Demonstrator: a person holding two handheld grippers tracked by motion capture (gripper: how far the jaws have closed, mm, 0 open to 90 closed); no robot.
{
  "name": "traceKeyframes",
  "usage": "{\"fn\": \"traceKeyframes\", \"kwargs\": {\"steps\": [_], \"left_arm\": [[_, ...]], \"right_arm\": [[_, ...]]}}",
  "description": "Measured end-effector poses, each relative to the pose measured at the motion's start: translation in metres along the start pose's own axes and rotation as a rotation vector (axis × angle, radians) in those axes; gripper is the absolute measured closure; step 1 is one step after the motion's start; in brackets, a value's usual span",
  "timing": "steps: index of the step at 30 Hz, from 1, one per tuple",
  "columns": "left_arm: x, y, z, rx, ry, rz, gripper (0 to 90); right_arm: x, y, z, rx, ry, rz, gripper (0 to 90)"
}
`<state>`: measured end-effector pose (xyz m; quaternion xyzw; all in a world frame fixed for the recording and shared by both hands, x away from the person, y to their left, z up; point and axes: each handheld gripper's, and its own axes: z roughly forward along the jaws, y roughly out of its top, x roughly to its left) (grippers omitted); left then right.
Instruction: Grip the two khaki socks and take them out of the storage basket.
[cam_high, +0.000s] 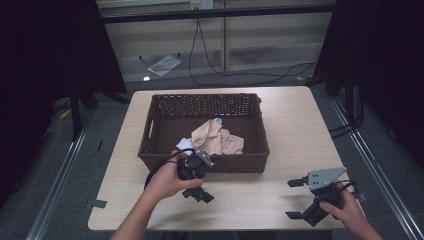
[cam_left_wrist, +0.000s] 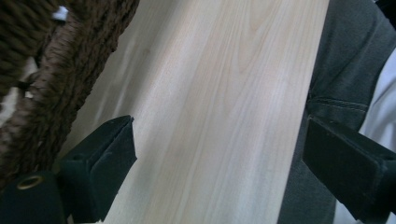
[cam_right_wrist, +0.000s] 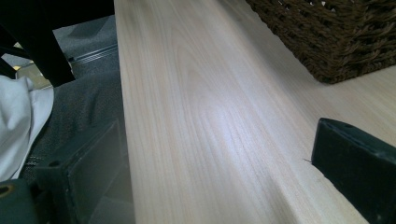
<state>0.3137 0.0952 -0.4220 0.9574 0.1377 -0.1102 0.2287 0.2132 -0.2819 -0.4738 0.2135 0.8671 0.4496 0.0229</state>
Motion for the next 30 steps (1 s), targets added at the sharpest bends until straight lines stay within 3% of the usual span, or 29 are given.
{"fn": "traceKeyframes", "kwargs": {"steps": [5,13,30], "left_arm": [[0.002,0.005,-0.010,0.019,-0.011,-0.020,9.7],[0.003,0.016,-0.025,0.040,-0.023,-0.012,9.7],[0.007,0.037,-0.049,0.093,-0.039,-0.062,9.7]], "right_arm": [[0.000,0.000,0.000,-0.002,-0.003,0.002,1.3],[0.000,0.000,-0.001,0.000,-0.004,0.002,1.3],[0.000,0.000,-0.001,-0.003,0.000,0.001,1.3]]}}
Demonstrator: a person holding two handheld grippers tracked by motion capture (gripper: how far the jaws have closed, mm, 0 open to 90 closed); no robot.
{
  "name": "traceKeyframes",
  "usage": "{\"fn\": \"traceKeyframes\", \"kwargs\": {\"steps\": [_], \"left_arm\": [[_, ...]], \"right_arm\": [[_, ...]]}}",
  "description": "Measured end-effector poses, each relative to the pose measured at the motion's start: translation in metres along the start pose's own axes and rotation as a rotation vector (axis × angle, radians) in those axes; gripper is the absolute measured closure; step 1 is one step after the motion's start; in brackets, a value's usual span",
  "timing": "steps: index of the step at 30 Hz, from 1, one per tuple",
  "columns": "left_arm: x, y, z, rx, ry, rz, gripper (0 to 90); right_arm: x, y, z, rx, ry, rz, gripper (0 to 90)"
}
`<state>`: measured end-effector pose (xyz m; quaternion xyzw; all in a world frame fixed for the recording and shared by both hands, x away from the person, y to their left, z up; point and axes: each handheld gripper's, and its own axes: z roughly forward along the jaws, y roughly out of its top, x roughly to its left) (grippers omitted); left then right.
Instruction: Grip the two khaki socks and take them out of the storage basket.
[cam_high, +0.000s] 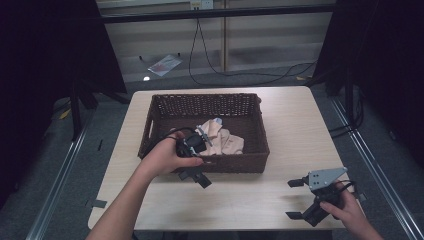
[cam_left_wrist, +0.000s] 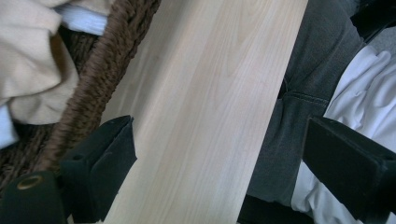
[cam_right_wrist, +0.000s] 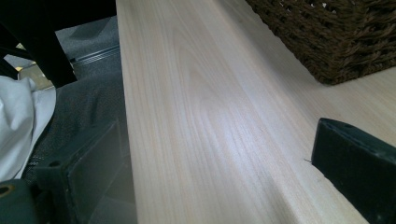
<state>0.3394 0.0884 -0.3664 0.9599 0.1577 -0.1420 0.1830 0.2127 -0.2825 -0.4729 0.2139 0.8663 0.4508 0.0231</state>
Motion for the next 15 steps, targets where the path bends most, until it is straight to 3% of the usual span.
{"fn": "traceKeyframes", "kwargs": {"steps": [11,15], "left_arm": [[0.009,0.012,-0.023,-0.024,0.002,-0.024,9.7],[0.019,0.017,-0.033,-0.064,0.027,-0.046,9.7]], "right_arm": [[0.000,0.000,-0.001,-0.008,0.003,0.002,1.3],[0.000,0.000,-0.001,-0.007,0.003,0.001,1.3]]}}
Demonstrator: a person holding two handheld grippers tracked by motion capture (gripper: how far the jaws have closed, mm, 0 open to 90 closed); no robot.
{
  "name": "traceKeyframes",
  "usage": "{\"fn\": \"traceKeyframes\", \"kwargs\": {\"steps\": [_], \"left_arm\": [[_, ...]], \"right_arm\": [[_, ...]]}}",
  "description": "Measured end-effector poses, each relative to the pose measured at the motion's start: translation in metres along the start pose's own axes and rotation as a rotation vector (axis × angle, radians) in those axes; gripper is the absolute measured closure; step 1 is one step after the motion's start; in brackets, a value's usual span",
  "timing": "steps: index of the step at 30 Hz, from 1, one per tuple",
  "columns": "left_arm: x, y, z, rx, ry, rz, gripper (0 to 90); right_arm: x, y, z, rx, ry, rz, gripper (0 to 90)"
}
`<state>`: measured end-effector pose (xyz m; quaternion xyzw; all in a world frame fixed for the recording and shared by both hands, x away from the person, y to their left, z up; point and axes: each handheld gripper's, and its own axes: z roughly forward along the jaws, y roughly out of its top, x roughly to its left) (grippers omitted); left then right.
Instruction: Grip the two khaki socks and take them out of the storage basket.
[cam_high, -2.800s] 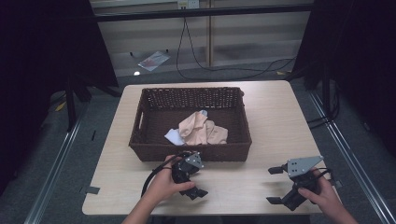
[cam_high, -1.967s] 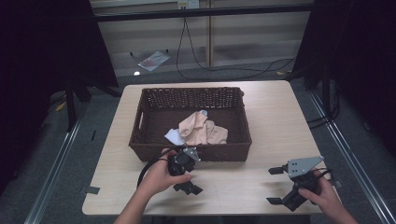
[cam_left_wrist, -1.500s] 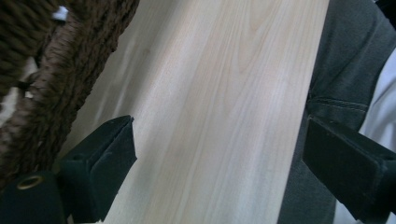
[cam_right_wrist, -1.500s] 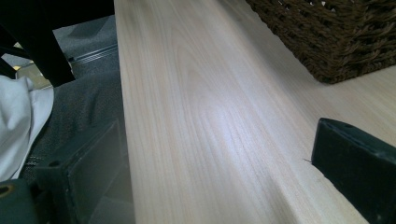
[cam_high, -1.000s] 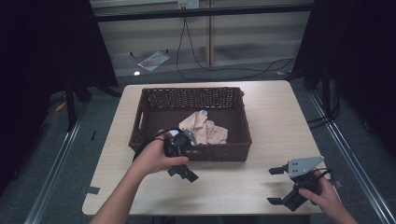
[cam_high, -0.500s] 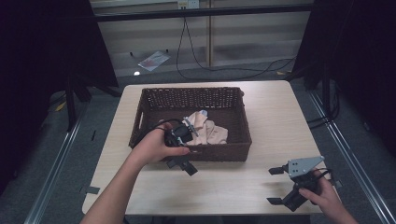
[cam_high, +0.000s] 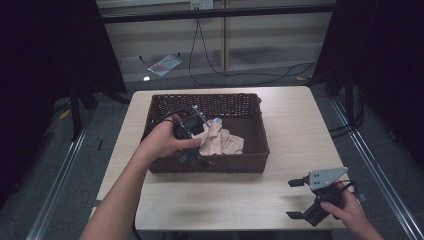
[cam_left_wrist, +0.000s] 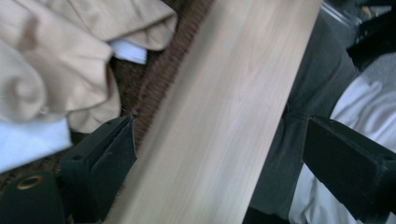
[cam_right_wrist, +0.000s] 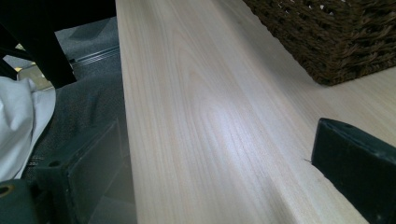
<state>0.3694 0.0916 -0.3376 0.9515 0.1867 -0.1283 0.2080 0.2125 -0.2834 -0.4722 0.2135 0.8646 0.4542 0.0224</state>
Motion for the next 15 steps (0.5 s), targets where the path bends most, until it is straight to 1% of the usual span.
{"fn": "traceKeyframes", "kwargs": {"steps": [1,2,3,4,5,6,7,8,9,10,11,12,13,15], "left_arm": [[0.002,0.001,-0.001,-0.008,0.003,-0.012,9.7],[0.002,0.001,-0.001,-0.008,0.003,-0.012,9.7],[0.007,0.003,-0.004,-0.011,0.009,-0.017,9.7],[0.008,0.004,-0.003,-0.032,0.017,-0.039,9.7],[0.011,0.005,-0.005,-0.028,0.029,-0.028,9.7],[0.014,0.006,-0.005,-0.041,0.033,-0.038,9.7],[0.014,0.006,-0.005,-0.041,0.033,-0.038,9.6],[0.018,0.007,-0.004,-0.049,0.038,-0.039,9.5],[0.020,0.007,-0.004,-0.057,0.046,-0.055,9.4],[0.027,0.008,-0.002,-0.060,0.057,-0.072,9.5],[0.027,0.008,-0.002,-0.060,0.057,-0.072,9.5],[0.031,0.009,-0.002,-0.065,0.060,-0.084,9.5],[0.037,0.010,-0.001,-0.087,0.078,-0.091,9.5],[0.043,0.011,-0.001,-0.111,0.088,-0.116,9.4]], "right_arm": [[0.000,0.000,0.000,0.001,-0.003,-0.001,1.3],[0.000,0.000,0.000,0.000,-0.003,0.001,1.3],[0.000,0.000,0.000,0.000,-0.003,0.000,1.3],[0.000,0.000,0.000,-0.001,-0.003,-0.001,1.3],[0.000,0.000,0.000,0.000,-0.003,-0.001,1.3],[0.000,0.000,0.000,0.000,-0.002,-0.001,1.3],[0.000,0.000,0.000,0.000,-0.002,-0.001,1.3],[0.000,0.000,0.000,0.000,-0.002,-0.002,1.3],[0.000,0.000,0.000,0.001,-0.002,-0.002,1.3],[0.000,0.000,0.000,0.000,-0.002,-0.001,1.3],[0.000,0.000,0.000,-0.001,-0.005,-0.005,1.3],[0.000,0.000,0.000,-0.001,-0.005,-0.005,1.3],[0.000,0.000,0.000,0.000,-0.006,-0.004,1.3],[0.000,0.000,0.000,0.001,-0.004,-0.001,1.3]]}}
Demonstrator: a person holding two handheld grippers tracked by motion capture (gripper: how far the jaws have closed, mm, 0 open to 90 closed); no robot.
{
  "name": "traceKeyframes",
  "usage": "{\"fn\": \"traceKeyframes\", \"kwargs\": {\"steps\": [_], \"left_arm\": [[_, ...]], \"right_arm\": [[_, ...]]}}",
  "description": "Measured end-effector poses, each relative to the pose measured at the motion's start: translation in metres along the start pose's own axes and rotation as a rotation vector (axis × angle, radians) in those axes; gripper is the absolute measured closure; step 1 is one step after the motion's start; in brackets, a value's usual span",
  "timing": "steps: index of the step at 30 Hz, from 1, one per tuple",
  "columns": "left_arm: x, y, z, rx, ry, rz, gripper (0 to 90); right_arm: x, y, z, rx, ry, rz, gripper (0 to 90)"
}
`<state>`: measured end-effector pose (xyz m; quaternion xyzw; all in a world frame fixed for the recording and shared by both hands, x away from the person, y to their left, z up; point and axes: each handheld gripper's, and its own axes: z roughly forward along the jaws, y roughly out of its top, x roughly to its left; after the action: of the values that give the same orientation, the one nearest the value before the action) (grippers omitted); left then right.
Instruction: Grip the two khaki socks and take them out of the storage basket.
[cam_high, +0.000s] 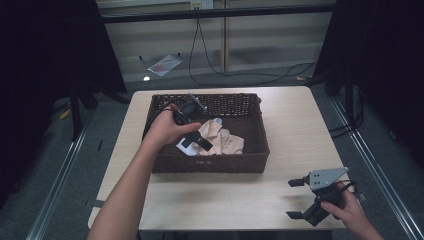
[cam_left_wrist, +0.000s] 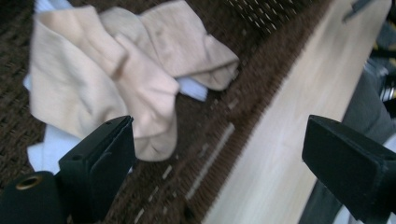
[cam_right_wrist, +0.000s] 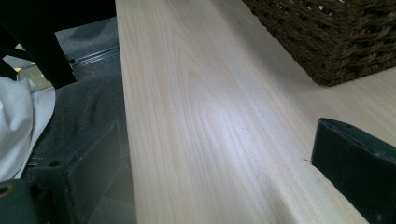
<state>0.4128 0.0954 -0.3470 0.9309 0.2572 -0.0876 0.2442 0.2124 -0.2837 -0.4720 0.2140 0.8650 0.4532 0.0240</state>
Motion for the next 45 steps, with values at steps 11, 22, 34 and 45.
{"fn": "traceKeyframes", "kwargs": {"steps": [11,22,34,45], "left_arm": [[0.029,0.003,0.019,-0.062,0.077,-0.086,6.9],[0.052,0.003,0.047,-0.086,0.127,-0.141,6.9],[0.065,0.006,0.070,-0.078,0.204,-0.154,13.5],[0.073,0.003,0.075,-0.086,0.224,-0.151,49.0]], "right_arm": [[0.000,0.000,0.000,-0.004,-0.002,-0.006,1.3],[0.000,0.000,0.001,-0.006,0.006,-0.002,1.3],[0.000,0.000,0.001,-0.009,0.008,-0.006,1.3],[0.000,0.000,0.000,-0.009,0.006,-0.001,1.3]]}}
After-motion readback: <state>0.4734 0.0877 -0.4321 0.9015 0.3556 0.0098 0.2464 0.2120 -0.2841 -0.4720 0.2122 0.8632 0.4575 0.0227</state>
